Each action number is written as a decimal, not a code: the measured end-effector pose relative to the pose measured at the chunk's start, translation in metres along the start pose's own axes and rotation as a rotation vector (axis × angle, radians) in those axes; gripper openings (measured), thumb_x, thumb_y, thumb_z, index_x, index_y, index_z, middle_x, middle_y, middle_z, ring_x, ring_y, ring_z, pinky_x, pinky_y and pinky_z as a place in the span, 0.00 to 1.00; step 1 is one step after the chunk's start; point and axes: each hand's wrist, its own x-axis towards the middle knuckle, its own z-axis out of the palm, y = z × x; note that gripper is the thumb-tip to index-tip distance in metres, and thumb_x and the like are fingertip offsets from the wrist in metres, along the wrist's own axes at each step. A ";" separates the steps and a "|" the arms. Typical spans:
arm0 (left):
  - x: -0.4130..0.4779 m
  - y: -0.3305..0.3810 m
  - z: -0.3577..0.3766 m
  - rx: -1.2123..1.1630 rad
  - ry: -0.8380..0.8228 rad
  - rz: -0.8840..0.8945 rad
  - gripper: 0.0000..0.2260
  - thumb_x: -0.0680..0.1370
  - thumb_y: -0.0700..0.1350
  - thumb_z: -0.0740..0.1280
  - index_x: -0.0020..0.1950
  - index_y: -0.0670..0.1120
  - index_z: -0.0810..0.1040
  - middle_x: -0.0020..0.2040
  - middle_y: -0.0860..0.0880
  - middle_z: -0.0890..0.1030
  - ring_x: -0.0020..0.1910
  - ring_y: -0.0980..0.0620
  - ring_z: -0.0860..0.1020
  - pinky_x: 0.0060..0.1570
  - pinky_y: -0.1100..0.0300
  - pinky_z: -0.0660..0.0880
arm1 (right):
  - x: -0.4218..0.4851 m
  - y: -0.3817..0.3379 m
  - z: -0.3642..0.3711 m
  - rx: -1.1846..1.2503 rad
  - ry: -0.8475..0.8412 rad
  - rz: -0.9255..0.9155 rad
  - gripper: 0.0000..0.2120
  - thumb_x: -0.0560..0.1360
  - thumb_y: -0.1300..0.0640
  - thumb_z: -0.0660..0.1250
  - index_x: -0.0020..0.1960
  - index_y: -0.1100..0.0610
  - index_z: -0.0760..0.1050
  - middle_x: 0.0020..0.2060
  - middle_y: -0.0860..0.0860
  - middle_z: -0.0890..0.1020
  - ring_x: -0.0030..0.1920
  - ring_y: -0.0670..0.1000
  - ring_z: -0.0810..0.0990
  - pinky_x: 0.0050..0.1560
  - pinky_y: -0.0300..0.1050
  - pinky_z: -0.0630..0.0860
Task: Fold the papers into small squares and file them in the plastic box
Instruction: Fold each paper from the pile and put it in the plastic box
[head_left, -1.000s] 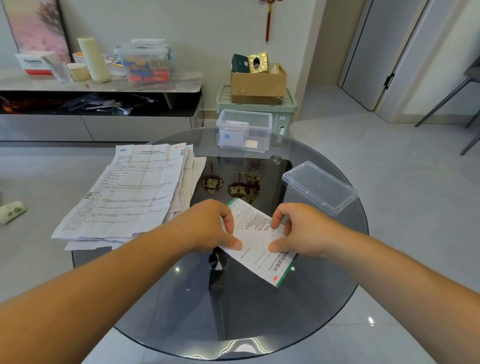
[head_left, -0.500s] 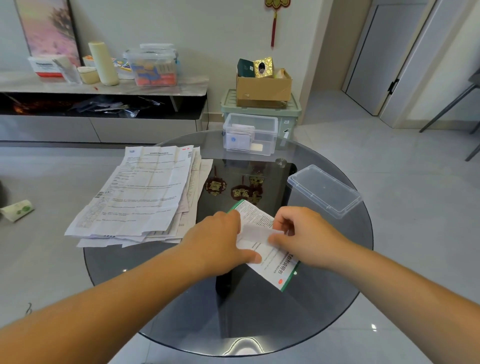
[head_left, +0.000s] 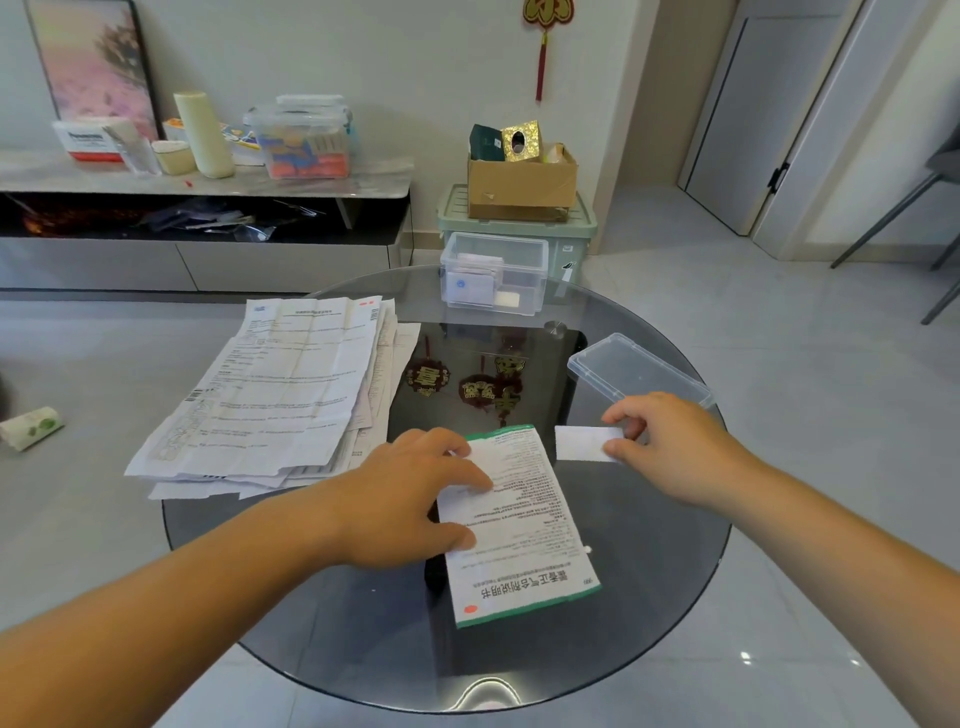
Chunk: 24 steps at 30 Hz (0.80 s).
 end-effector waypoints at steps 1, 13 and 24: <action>-0.001 -0.001 0.000 -0.012 0.010 0.004 0.24 0.78 0.59 0.69 0.74 0.61 0.69 0.74 0.59 0.60 0.71 0.57 0.58 0.73 0.56 0.63 | 0.000 -0.001 0.001 -0.009 0.014 -0.003 0.09 0.78 0.51 0.70 0.58 0.46 0.77 0.50 0.47 0.76 0.47 0.47 0.76 0.40 0.37 0.68; -0.005 0.006 -0.001 -0.077 0.148 0.073 0.19 0.74 0.64 0.71 0.61 0.62 0.73 0.63 0.63 0.66 0.63 0.61 0.63 0.67 0.61 0.69 | -0.023 -0.023 -0.010 0.098 0.144 -0.205 0.06 0.76 0.53 0.71 0.44 0.44 0.75 0.42 0.42 0.77 0.42 0.42 0.76 0.42 0.35 0.70; -0.007 0.008 0.009 0.079 -0.021 0.066 0.33 0.62 0.72 0.75 0.58 0.60 0.65 0.61 0.60 0.60 0.62 0.55 0.58 0.67 0.58 0.64 | -0.053 -0.045 0.021 -0.119 -0.317 -0.489 0.30 0.68 0.32 0.72 0.66 0.39 0.72 0.71 0.34 0.65 0.70 0.40 0.57 0.74 0.43 0.58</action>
